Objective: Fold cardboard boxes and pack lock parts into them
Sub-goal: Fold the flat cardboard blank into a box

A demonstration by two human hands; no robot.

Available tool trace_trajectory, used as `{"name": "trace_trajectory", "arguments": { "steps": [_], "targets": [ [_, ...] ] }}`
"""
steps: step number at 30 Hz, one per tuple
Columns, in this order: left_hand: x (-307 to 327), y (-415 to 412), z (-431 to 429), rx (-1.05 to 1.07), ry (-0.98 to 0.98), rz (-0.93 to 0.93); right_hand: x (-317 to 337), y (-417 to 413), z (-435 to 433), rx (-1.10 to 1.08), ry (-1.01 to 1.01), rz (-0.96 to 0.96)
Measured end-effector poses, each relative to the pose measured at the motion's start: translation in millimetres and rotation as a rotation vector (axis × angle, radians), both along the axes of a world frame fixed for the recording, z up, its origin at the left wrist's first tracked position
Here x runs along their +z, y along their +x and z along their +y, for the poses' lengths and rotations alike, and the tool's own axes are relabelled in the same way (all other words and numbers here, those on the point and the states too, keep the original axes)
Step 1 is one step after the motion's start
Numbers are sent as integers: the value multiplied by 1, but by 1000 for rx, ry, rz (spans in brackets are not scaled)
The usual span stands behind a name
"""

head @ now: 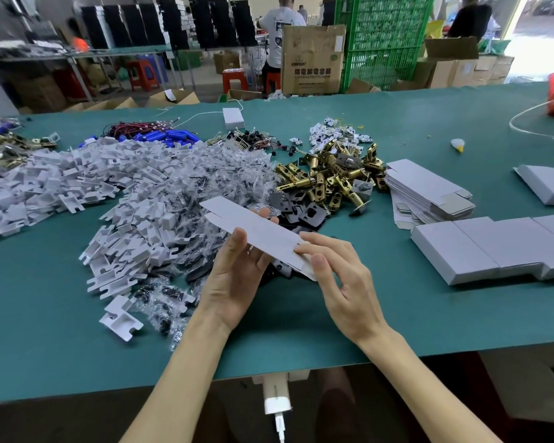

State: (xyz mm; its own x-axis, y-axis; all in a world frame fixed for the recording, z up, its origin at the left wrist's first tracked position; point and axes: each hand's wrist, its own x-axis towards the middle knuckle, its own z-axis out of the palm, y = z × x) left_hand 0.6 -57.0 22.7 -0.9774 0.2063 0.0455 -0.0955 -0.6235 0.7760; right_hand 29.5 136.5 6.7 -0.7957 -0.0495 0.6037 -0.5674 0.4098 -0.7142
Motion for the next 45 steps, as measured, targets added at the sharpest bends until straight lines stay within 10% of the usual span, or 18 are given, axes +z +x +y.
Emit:
{"name": "trace_trajectory", "arguments": {
  "steps": [36, 45],
  "targets": [
    [4, 3, 9, 99, -64, -53, 2, 2, 2, 197, 79, -22],
    [-1, 2, 21, 174, -229, -51, 3, 3, 7, 73, -268, -5]
  ]
}}
